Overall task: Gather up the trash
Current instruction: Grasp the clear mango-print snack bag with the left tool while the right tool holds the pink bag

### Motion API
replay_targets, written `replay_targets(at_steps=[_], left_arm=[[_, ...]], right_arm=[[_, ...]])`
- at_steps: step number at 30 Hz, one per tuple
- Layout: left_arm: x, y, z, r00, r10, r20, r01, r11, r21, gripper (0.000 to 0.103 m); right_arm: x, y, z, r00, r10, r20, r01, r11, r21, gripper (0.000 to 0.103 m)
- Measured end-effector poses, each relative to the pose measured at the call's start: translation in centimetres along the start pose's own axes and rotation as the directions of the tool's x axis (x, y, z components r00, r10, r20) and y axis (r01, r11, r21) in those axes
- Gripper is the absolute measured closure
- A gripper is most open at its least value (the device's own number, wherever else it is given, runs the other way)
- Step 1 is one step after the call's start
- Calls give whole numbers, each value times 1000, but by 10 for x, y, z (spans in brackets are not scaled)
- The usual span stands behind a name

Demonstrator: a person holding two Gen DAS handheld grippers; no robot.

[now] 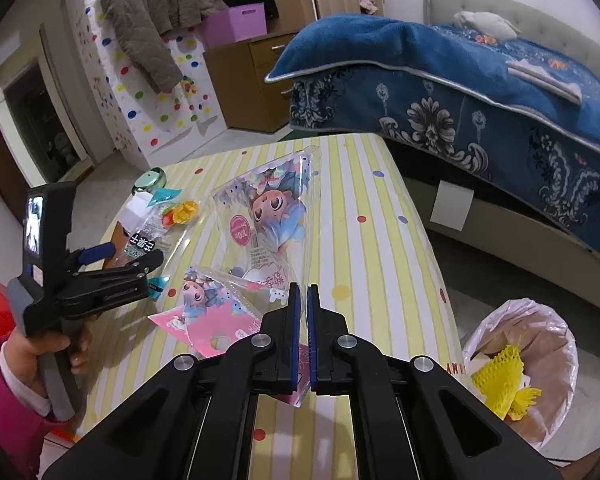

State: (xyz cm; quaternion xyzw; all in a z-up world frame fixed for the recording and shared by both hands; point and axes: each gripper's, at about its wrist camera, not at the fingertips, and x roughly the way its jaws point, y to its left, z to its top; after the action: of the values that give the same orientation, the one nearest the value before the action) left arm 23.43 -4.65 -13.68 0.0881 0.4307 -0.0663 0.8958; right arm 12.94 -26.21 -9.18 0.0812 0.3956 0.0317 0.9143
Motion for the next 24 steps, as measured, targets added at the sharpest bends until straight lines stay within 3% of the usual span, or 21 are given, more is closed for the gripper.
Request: replay_targets(at_steps=[2,4,8,11,16,17,20,24], left_arm=[[1,-1,2,1000,-6,0,6,1000,15,15],[2,-5,2,999,-35,-7,35,999,29,25],[4,-16,-3,998,-67,-17,69,995,75,32],[1,-24,-5,998,-66,-5,66,993,102,45],[-13,-52,-18,999,-44,19,39,973,228,84],[-16,-54,-20,999,-49,20,43,972,232,86],[-32,-52,-26,996,-84,37,76,979,191,99],[-70,-39,-32,978,-183,105,174,981,90,100]], right_arm=[[2,0,0,1000,6,-4,-6,1000,1,100],[4,-1,-1,1000,9,-8,-9,1000,3,100],[5,-1,-3,1000,16,-15,-16,1000,3,100],[2,-1,-6,1000,14,-17,-14,1000,2,100],[-8,-6,-8,1000,2,-4,-2,1000,13,100],[-11,-7,-9,1000,-1,0,1,1000,15,100],[-21,-9,-12,1000,-14,12,13,1000,15,100],[-33,-11,-16,999,-24,30,23,1000,19,100]])
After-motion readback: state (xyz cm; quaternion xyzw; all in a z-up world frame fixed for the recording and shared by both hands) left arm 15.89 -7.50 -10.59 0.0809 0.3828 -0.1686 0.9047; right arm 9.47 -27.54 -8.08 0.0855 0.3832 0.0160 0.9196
